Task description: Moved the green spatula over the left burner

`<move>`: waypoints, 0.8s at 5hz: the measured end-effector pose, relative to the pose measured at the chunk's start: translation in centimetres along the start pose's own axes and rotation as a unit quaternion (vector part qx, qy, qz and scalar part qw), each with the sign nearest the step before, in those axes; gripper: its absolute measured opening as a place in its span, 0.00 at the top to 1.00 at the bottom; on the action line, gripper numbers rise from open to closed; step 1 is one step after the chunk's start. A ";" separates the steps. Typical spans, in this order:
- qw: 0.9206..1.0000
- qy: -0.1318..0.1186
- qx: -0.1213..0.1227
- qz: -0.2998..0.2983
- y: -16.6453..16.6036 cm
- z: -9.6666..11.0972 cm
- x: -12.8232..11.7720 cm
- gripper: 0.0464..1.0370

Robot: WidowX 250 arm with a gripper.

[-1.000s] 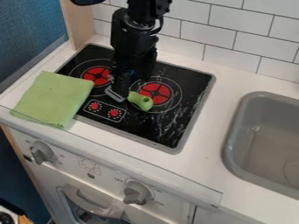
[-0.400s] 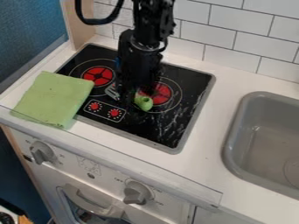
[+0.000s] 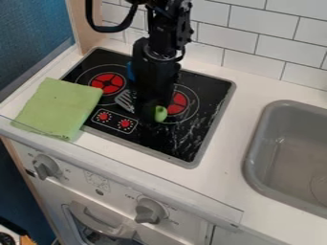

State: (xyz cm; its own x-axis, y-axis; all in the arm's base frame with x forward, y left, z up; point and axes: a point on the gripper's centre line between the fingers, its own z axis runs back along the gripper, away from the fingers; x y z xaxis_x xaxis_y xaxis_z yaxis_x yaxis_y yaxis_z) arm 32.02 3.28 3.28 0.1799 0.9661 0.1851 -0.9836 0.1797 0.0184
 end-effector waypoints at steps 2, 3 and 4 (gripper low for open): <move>0.999 0.032 -0.012 -0.020 0.0 1.7 -1.3 0.66; 0.997 0.062 -0.035 -0.043 -1.1 3.9 -2.4 0.66; 0.993 0.085 -0.049 -0.068 -2.3 5.6 -2.8 0.66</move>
State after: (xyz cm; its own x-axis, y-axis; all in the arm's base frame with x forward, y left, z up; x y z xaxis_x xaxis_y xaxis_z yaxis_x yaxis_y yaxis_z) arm 33.66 -0.85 8.25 0.3197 0.9473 0.0187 -0.9451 0.3202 -0.0648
